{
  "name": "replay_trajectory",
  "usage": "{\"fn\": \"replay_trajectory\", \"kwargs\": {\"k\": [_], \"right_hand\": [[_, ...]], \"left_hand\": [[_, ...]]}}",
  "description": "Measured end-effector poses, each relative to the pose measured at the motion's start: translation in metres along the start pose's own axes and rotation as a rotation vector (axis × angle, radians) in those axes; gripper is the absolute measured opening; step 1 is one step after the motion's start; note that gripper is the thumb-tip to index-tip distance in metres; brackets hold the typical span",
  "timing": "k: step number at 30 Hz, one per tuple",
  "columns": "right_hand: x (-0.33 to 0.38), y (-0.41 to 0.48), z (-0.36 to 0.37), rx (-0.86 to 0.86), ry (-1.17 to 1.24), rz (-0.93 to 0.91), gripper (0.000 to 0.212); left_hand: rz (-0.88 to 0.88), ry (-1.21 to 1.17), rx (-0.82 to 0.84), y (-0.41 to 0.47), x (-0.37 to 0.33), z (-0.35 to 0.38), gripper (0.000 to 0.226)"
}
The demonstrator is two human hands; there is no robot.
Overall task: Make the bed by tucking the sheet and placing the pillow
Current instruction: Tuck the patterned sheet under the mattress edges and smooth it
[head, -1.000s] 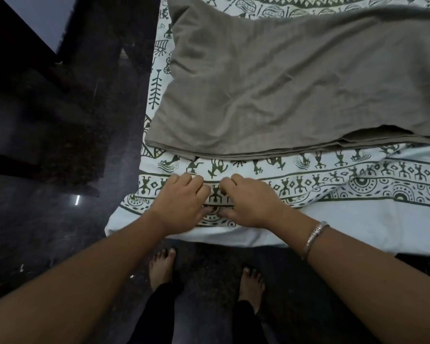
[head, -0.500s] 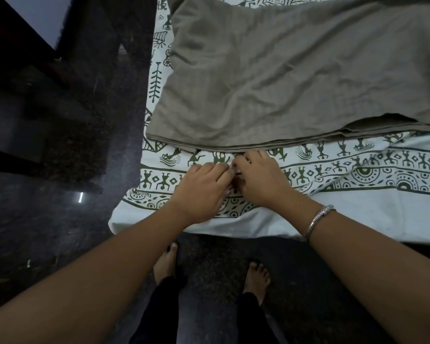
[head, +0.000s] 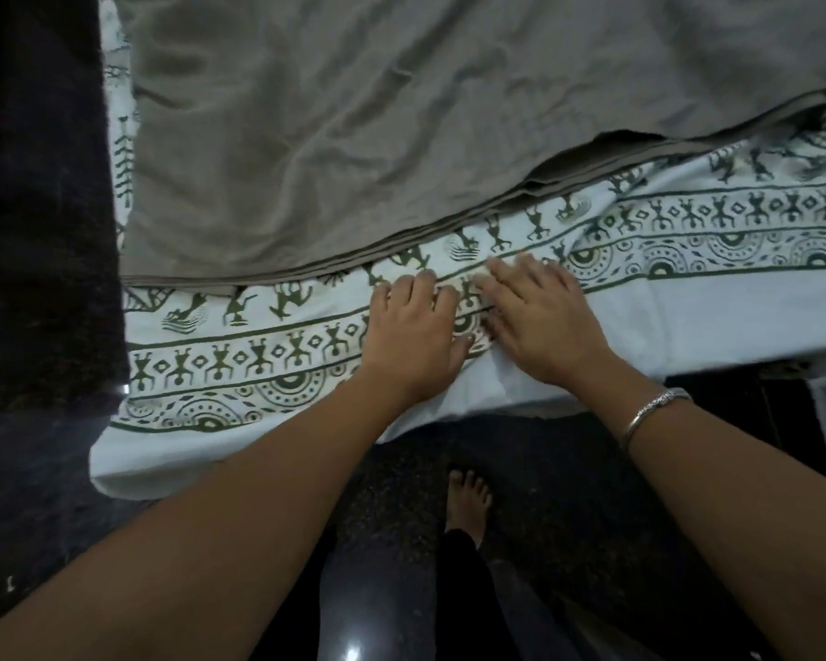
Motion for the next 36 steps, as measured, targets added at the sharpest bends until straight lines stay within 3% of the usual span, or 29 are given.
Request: {"fn": "replay_trajectory", "kwargs": {"k": [4, 7, 11, 13, 18, 22, 25, 27, 30, 33, 36], "right_hand": [[-0.082, -0.012, -0.007, -0.079, 0.086, 0.358, 0.058], [-0.112, -0.023, -0.007, -0.078, 0.077, 0.431, 0.060], [-0.151, -0.027, -0.011, -0.096, 0.091, 0.621, 0.055], [-0.164, -0.023, -0.008, -0.055, 0.142, 0.630, 0.040], [-0.167, -0.011, -0.005, 0.209, 0.221, 0.440, 0.015], [-0.191, -0.009, -0.009, 0.438, 0.250, 0.397, 0.007], [-0.228, -0.007, -0.026, 0.175, 0.237, 0.535, 0.019], [-0.252, -0.011, -0.036, -0.013, 0.147, 0.678, 0.032], [-0.275, -0.015, -0.028, -0.009, 0.174, 0.823, 0.049], [-0.279, -0.010, -0.025, 0.008, 0.173, 0.744, 0.041], [-0.284, -0.010, -0.025, 0.091, 0.241, 0.680, 0.034]], "left_hand": [[0.308, -0.032, -0.041, 0.026, -0.057, -0.001, 0.056], [0.472, 0.159, -0.067, 0.042, -0.104, 0.004, 0.048], [0.091, 0.035, 0.097, 0.091, -0.111, 0.025, 0.052], [0.030, 0.050, 0.154, 0.112, -0.114, 0.036, 0.043], [0.252, 0.106, 0.208, 0.124, -0.144, 0.041, 0.012], [0.465, -0.010, 0.156, 0.125, -0.169, 0.024, 0.026], [0.414, -0.122, 0.016, 0.151, -0.175, 0.005, 0.034], [0.365, -0.150, 0.011, 0.171, -0.186, 0.008, 0.042], [0.369, -0.111, 0.133, 0.187, -0.213, 0.032, 0.051], [0.336, 0.010, 0.240, 0.195, -0.226, 0.049, 0.038], [0.456, 0.025, 0.298, 0.199, -0.246, 0.052, 0.027]]}}
Point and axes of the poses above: each hand's wrist, its own y-axis towards the middle knuckle, its own z-axis out of the palm, x = y × z, the point moved 8 cm from there along y, towards the middle knuckle, and after that the axes turned 12 degrees about z, right-handed, at the moved point
